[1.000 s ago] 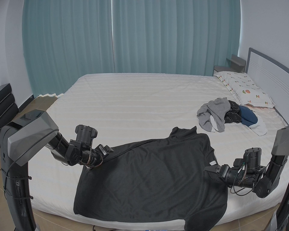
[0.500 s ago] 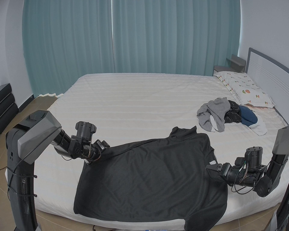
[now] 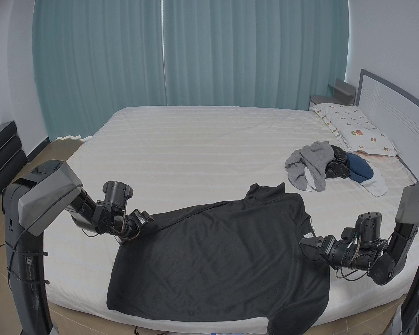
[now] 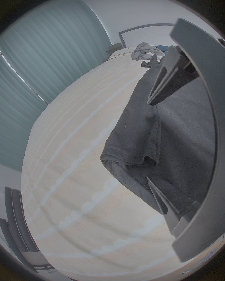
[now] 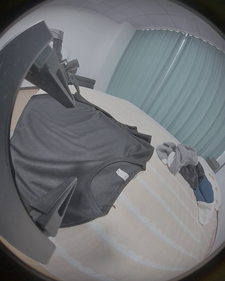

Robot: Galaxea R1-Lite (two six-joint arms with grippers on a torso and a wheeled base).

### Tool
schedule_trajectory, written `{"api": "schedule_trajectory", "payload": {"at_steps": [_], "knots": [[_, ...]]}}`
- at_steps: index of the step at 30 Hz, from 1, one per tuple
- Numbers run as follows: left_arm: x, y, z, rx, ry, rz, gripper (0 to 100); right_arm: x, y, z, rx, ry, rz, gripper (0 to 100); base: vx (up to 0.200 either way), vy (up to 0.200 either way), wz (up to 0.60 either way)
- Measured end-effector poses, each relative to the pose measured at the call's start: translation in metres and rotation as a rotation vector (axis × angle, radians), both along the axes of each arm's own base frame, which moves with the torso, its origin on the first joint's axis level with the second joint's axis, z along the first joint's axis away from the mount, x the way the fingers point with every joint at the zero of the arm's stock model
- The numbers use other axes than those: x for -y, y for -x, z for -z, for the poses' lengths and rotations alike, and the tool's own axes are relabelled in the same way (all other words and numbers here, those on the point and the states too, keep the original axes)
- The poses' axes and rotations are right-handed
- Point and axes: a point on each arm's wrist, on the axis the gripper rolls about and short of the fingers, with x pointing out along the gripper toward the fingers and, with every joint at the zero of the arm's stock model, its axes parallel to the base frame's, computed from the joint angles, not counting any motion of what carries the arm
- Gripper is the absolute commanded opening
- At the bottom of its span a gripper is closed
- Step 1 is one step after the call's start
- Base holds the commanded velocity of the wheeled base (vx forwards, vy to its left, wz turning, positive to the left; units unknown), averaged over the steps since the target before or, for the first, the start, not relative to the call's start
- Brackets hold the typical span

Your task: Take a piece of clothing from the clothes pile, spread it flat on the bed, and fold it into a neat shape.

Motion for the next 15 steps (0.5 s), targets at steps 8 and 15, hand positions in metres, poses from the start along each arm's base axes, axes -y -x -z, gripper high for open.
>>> {"api": "schedule_trajectory", "payload": {"at_steps": [8, 15], "knots": [[0.0, -0.008, 0.002, 0.016, -0.002, -0.004, 0, -0.001, -0.002, 0.001, 0.002, 0.0, -0.001, 100, 0.0, 0.0, 0.0], [-0.003, -0.016, -0.002, 0.042, 0.002, -0.016, 0, 0.0, -0.002, 0.001, 0.001, -0.001, 0.0, 100, 0.0, 0.0, 0.0]]}}
